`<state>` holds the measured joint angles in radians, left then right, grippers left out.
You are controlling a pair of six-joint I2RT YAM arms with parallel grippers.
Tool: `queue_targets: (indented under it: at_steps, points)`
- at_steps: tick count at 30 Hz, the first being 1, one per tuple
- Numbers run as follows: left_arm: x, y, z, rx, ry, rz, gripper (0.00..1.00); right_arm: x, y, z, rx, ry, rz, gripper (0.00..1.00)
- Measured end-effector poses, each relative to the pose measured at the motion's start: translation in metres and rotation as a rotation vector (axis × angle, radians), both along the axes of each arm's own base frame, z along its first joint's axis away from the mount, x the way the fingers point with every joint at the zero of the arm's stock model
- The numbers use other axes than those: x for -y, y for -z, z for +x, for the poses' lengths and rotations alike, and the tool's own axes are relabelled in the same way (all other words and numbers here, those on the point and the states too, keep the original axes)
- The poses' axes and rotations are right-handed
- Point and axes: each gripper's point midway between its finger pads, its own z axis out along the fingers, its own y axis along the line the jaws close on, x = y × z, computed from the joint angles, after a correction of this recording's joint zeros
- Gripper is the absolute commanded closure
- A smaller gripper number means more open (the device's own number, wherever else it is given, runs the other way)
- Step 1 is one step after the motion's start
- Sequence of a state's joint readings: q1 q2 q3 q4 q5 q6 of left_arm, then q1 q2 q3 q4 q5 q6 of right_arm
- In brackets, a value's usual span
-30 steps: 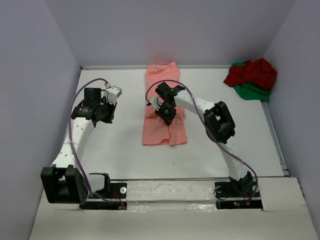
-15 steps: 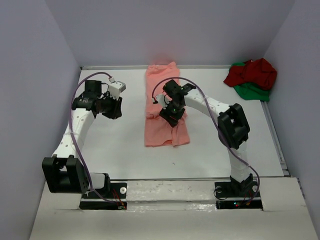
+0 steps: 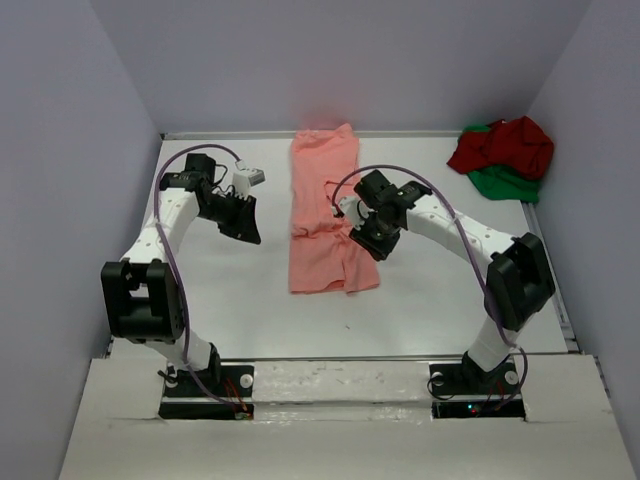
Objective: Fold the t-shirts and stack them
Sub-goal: Grab the bottom of the folded rectangular tshirt with both arms
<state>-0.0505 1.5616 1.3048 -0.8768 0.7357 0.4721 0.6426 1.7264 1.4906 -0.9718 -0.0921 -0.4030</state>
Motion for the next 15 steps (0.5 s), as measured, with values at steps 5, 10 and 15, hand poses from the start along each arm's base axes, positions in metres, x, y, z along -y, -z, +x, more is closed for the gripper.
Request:
queue_targets:
  at_steps: [5,10,15]
  points:
    - [0.008,0.001,-0.008,-0.049,0.026,-0.055,0.75,0.029,0.043,-0.029,-0.142,0.093,-0.068,0.7]
    - [0.017,0.016,-0.006,-0.125,0.024,-0.116,0.73,0.034,0.045,-0.02,-0.179,0.195,0.004,0.7]
    - [0.021,0.041,-0.007,-0.23,0.014,-0.142,0.74,0.034,0.059,-0.016,-0.277,0.268,0.073,0.63]
